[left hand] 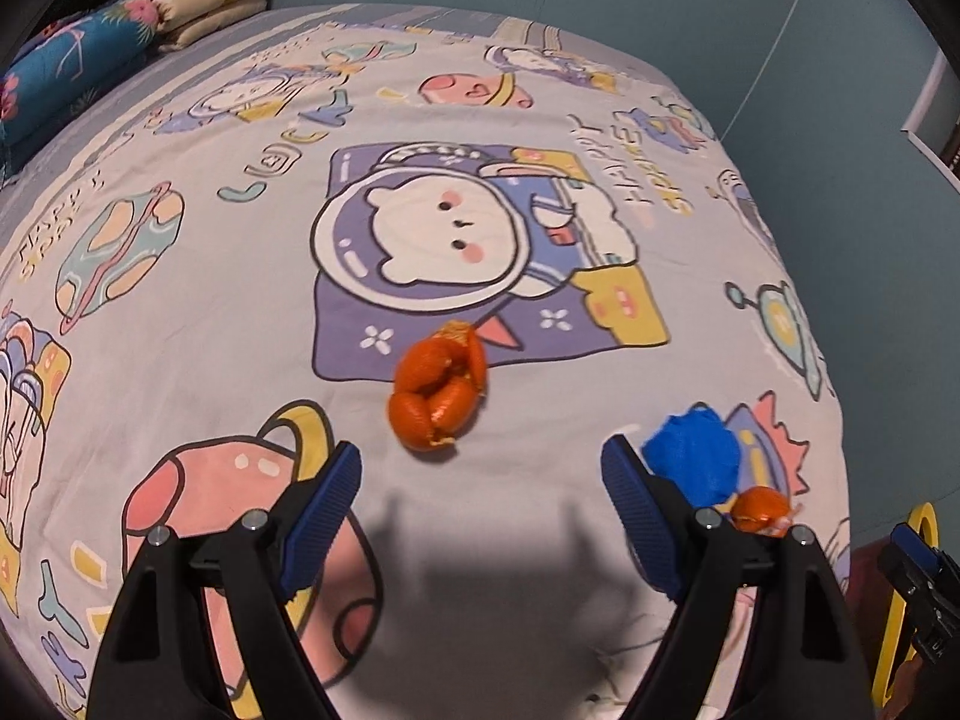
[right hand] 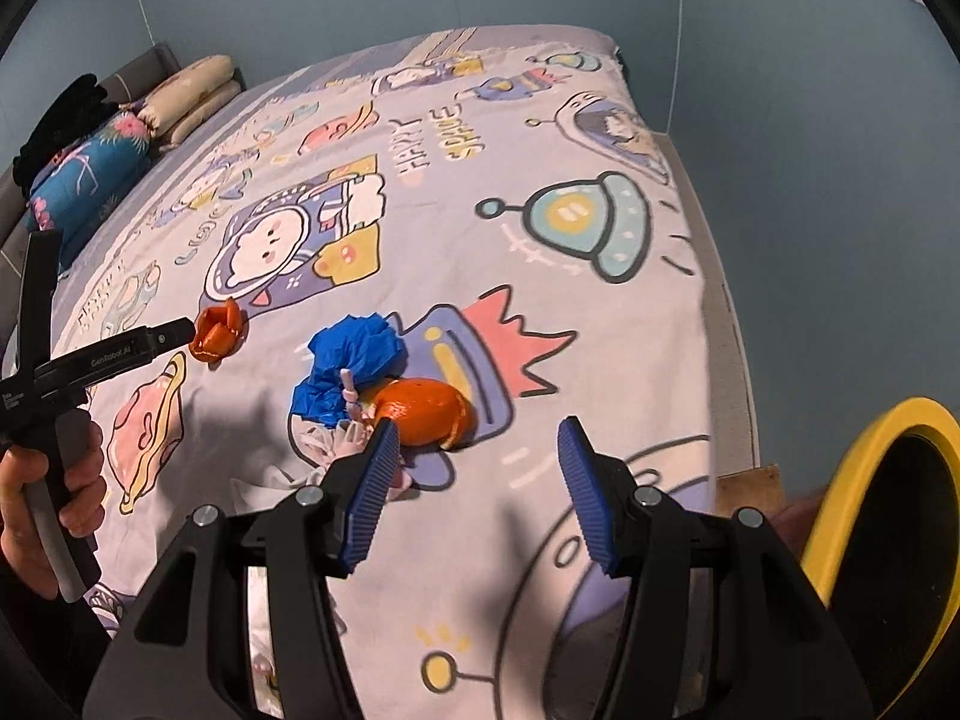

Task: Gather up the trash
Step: 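Grasp the tangerine peel with the left tool while the right tool grasps the whole tangerine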

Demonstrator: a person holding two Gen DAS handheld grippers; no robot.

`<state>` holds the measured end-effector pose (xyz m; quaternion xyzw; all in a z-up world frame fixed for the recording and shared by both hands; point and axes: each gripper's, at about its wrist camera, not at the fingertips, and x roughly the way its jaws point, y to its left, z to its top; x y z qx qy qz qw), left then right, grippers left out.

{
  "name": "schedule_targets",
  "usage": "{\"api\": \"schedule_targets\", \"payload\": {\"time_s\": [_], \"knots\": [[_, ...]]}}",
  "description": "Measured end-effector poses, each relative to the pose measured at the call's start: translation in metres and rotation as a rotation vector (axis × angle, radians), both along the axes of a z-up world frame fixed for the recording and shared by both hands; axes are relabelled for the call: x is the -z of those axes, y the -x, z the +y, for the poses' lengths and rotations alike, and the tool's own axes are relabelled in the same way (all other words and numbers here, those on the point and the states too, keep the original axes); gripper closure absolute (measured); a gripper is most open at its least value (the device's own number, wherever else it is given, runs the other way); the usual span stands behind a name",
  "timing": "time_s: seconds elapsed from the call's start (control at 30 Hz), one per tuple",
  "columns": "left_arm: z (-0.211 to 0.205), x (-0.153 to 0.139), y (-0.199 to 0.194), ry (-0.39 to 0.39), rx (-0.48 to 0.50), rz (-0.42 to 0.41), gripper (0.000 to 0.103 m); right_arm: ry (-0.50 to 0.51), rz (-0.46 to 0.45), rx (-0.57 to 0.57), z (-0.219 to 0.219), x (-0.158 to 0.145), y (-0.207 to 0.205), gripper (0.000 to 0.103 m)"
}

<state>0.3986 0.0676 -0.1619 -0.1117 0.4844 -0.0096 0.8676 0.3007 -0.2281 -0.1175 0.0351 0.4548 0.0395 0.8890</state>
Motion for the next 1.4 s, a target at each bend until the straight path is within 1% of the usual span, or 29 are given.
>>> {"api": "schedule_targets", "payload": {"time_s": [0.3,0.5,0.8,1.13,1.2,1.3,1.33,1.4], "knots": [[0.012,0.024,-0.011,0.013,-0.008,0.031,0.024,0.02,0.057,-0.022,0.02,0.028,-0.026,0.051],[0.015,0.034,-0.019,0.023,-0.011,0.045,0.024,0.025,0.087,-0.022,0.024,0.041,-0.037,0.051],[0.009,0.044,-0.032,0.009,0.004,0.055,0.024,0.043,0.115,-0.039,0.03,0.055,-0.047,0.051],[0.003,0.056,-0.046,-0.008,0.011,0.065,0.024,0.044,0.121,-0.073,0.041,0.061,-0.055,0.053],[0.003,0.058,-0.049,-0.007,0.01,0.067,0.025,0.044,0.121,-0.084,0.045,0.061,-0.056,0.058],[0.003,0.06,-0.054,-0.018,0.011,0.065,0.028,0.069,0.109,-0.099,0.051,0.062,-0.056,0.059],[0.003,0.06,-0.055,-0.025,0.011,0.064,0.031,0.076,0.104,-0.103,0.053,0.062,-0.056,0.059],[0.002,0.061,-0.057,-0.033,0.015,0.061,0.033,0.075,0.105,-0.105,0.053,0.063,-0.058,0.06]]}}
